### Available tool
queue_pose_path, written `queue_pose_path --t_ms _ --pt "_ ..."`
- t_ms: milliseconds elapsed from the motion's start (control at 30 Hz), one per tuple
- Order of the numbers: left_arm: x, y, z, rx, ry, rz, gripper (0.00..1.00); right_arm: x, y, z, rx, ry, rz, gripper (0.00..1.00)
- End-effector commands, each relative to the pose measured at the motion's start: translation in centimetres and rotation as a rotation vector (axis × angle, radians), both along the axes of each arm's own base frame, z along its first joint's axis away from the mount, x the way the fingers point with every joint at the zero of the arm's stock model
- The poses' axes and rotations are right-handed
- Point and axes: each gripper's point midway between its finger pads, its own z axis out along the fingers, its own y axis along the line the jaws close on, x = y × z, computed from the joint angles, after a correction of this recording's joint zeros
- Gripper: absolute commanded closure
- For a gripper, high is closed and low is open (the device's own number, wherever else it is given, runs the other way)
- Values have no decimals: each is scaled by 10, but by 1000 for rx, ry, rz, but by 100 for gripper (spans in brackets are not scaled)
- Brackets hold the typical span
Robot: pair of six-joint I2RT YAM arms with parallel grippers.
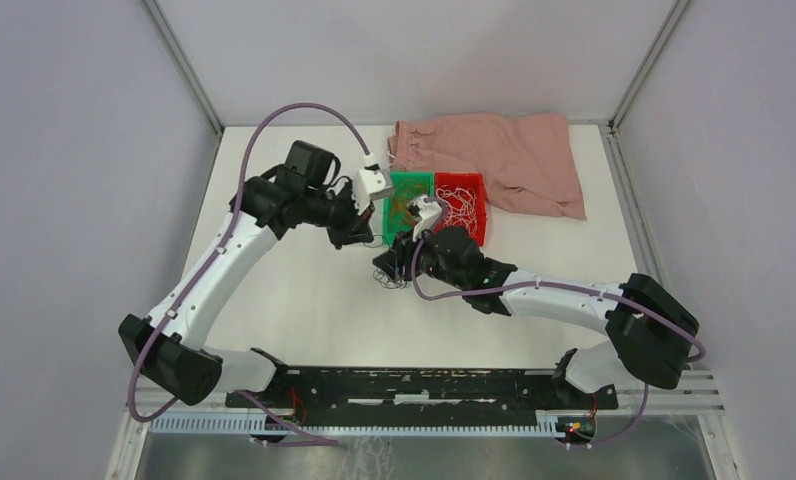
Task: Untangle the cables
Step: Untie the cable.
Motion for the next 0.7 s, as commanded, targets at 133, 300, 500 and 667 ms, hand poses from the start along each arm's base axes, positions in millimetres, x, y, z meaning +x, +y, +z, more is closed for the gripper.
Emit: queue_pose_path --t_ms 133,300,500,667 --pt "-28 9 67 -44 -57 -51 97 17 1 21 43 -95 -67 53" --pt "-20 11 117 -87 -199 -26 97 15 7 14 57 -85 -47 49" --pt "-20 2 165 -193 -266 -21 97 17 21 14 83 -92 -36 48" --pt "-24 3 191 -235 -322 -17 97 21 15 13 100 -96 -85 49"
